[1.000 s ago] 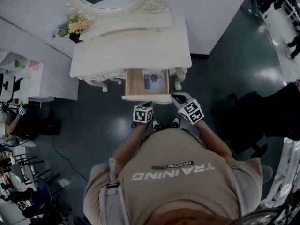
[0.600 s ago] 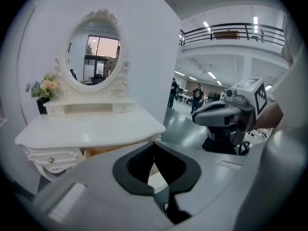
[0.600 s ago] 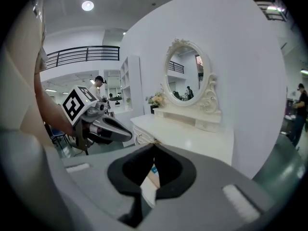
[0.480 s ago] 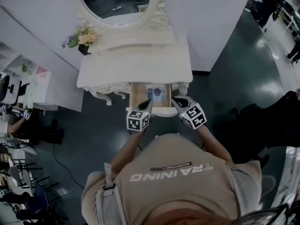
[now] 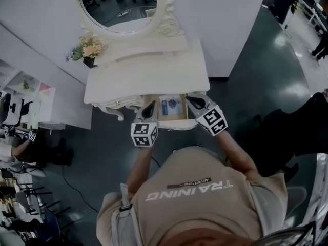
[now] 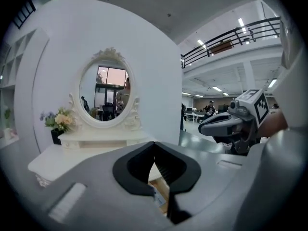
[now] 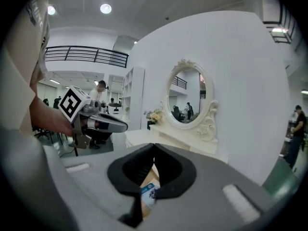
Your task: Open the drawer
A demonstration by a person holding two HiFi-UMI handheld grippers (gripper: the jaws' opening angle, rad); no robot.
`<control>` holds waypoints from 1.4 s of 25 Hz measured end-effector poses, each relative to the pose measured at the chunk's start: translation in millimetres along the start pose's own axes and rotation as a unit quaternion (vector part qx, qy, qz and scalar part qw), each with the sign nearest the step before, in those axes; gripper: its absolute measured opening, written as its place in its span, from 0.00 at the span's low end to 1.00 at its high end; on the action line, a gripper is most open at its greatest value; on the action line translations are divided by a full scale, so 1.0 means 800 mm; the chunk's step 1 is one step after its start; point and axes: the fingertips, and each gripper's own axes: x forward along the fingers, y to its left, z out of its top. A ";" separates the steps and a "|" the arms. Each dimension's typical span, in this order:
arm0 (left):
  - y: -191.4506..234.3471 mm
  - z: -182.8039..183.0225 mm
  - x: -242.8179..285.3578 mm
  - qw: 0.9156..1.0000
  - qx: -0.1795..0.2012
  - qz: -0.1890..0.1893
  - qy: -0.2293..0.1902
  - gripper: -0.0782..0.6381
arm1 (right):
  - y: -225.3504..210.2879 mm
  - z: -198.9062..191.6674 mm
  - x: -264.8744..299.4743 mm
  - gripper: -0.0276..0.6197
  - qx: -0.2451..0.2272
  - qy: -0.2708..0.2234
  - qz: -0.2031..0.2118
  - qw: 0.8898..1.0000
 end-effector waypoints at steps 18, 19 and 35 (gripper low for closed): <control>0.009 0.052 0.032 0.995 0.061 0.006 -0.075 0.12 | -0.058 0.013 0.016 0.05 0.004 -0.067 -0.050 0.996; 0.011 0.049 0.033 0.995 0.067 0.006 -0.076 0.12 | -0.057 0.009 0.019 0.05 0.002 -0.067 -0.049 0.997; 0.049 0.036 0.034 0.995 0.069 -0.014 -0.069 0.12 | -0.041 0.004 0.052 0.05 0.015 -0.062 -0.070 0.996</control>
